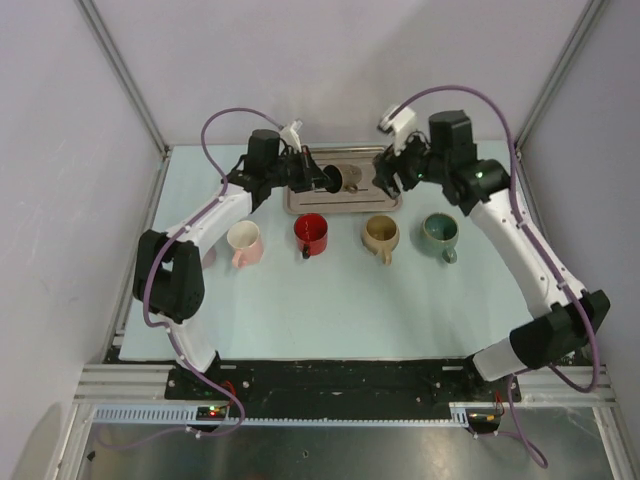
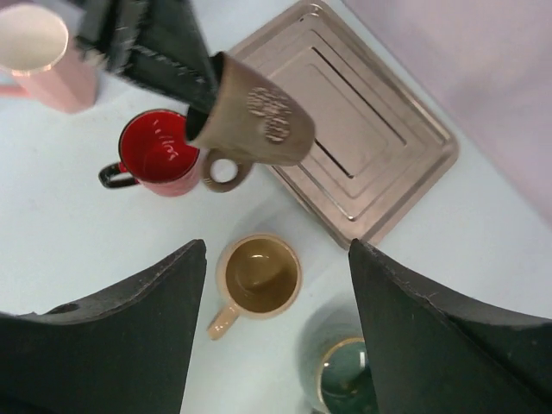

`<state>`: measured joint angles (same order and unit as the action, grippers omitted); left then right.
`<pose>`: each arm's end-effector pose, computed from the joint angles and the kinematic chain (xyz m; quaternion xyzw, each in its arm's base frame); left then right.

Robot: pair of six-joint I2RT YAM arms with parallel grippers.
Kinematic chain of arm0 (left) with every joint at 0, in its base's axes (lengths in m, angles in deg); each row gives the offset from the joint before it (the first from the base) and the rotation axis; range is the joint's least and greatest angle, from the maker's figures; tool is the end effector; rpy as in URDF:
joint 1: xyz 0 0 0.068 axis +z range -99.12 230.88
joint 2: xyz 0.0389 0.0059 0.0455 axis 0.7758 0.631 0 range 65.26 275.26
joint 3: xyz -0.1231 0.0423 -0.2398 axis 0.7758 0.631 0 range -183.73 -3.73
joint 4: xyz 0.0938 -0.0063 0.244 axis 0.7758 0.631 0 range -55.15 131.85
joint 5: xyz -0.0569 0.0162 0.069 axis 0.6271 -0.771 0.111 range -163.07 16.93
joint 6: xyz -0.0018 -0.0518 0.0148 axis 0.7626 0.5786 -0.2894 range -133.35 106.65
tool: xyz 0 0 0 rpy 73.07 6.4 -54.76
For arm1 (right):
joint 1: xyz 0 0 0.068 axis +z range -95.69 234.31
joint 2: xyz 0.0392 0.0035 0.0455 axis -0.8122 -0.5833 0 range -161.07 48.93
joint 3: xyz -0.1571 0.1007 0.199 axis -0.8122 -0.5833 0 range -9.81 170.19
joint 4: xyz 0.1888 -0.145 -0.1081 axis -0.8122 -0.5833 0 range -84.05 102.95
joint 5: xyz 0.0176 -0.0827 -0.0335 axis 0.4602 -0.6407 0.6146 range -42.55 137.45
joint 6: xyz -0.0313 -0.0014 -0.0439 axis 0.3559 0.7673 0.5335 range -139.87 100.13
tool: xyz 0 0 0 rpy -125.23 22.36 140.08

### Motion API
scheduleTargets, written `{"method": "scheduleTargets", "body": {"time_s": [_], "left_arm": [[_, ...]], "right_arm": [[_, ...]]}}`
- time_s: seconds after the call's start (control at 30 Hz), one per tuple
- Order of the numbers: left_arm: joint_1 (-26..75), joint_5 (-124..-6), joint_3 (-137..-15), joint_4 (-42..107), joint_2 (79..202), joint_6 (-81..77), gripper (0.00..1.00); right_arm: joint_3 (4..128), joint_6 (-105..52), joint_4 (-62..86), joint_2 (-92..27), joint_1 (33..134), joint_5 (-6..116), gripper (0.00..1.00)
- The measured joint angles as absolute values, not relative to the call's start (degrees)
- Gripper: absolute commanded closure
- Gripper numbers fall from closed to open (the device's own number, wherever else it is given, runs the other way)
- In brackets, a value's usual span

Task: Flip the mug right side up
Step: Turn over the cup on the tray.

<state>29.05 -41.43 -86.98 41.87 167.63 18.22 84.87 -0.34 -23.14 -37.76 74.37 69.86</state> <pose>0.3842 -0.1740 0.3019 0.0743 0.8259 -0.4353 0.3506 0.3086 0.1270 0.4201 -0.3790 0.7577 0.1690 0.5036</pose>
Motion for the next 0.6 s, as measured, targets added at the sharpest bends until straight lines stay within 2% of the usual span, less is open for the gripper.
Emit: {"method": "scheduleTargets", "body": {"time_s": [0.23, 0.6], "left_arm": [[29.0, -44.1, -86.7, 42.3, 167.6, 19.4, 1.00], [29.0, -45.0, -86.0, 42.7, 167.6, 19.8, 1.00]], "right_arm": [[82.5, 11.9, -25.8, -35.5, 90.1, 48.8, 0.29], [86.6, 17.3, -30.2, -47.7, 99.3, 31.5, 0.30]]}}
